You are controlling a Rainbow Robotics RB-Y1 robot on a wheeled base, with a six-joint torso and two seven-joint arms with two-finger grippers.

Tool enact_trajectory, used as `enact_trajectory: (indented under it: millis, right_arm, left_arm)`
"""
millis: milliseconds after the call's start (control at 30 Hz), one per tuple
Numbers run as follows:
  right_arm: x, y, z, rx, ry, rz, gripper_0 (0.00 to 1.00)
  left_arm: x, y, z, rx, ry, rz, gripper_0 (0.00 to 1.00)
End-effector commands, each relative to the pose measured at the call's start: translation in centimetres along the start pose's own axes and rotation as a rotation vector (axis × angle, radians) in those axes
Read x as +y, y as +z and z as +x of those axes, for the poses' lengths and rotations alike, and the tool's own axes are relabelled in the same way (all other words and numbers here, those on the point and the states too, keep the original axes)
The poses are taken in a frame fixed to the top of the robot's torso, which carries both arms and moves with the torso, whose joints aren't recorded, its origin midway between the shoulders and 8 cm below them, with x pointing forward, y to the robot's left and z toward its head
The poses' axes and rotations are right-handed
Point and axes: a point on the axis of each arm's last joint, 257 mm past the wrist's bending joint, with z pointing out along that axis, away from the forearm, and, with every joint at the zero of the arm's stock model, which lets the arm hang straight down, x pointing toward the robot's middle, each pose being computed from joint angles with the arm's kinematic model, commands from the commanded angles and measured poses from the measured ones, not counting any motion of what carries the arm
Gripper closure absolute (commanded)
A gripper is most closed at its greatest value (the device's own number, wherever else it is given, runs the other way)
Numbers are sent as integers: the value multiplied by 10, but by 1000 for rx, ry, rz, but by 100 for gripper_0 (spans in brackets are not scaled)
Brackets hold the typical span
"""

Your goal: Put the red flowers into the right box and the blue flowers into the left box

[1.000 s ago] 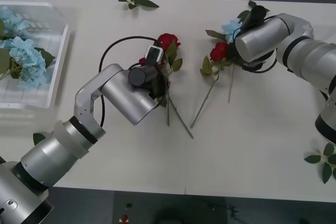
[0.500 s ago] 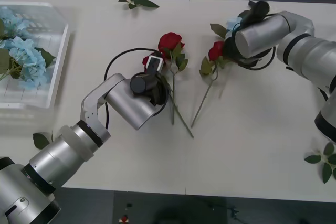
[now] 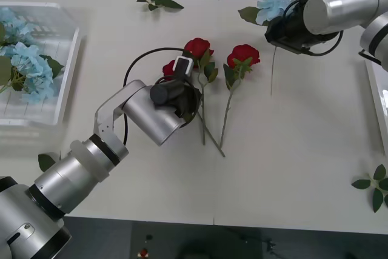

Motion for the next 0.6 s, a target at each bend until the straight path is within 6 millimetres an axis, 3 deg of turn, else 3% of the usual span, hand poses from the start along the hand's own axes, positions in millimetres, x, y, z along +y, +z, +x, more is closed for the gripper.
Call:
enact_trajectory:
  millis: [33,333,467,600]
  right_arm:
    - [7,-34,-15,-47,-190,-101,100]
    - [43,-98,9,-123,-405,-316,100]
    - [61,-123,20,-142,-459,-433,100]
    - [79,-141,30,-160,-551,-552,100]
  left_arm:
    - [-3,-11,-50,-97,-13,12,7]
    - [3,-9,-44,-85,-6,1,7]
    - [9,-24,-55,-127,2,10,8]
    - [24,-44,-52,-130,-10,69,7]
